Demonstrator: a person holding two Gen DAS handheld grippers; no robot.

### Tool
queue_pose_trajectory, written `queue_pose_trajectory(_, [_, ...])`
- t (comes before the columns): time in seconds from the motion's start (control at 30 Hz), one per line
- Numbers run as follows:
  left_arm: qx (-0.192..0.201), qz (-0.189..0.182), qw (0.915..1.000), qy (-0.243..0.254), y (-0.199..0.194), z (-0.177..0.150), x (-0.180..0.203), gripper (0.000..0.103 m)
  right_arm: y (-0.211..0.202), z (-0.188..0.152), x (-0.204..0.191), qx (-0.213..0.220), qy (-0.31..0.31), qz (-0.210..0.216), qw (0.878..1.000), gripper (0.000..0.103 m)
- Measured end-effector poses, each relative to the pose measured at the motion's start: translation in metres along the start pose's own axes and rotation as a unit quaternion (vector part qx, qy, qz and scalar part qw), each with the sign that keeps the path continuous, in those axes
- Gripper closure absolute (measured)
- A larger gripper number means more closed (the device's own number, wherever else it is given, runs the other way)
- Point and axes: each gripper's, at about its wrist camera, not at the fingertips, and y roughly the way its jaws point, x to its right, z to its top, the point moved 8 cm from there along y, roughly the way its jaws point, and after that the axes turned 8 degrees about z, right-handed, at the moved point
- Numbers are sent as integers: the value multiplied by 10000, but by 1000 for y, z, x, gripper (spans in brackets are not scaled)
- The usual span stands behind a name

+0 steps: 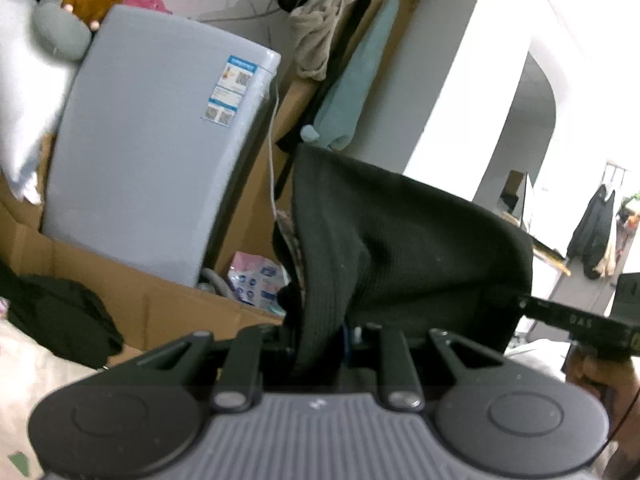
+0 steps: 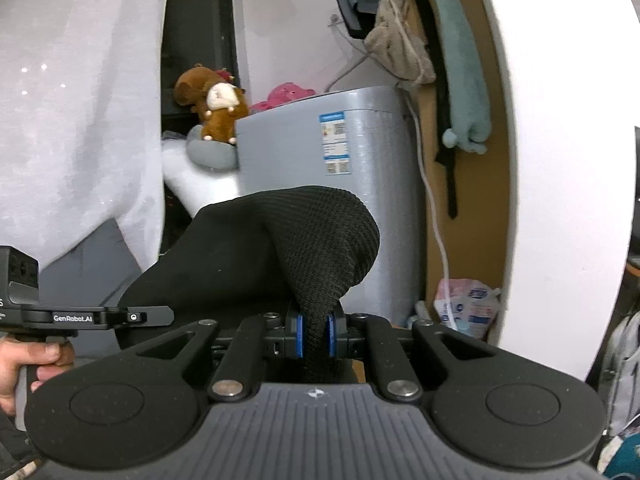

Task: Fold clothes
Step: 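Carry the held shorts up and away from the bear print with both tools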

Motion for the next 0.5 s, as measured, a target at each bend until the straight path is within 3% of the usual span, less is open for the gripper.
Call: queue_pose_trajectory(0.5, [-272,-818,9962,-117,80,-39,84,83,-57,-19,94,-18,17,-944,9955,91])
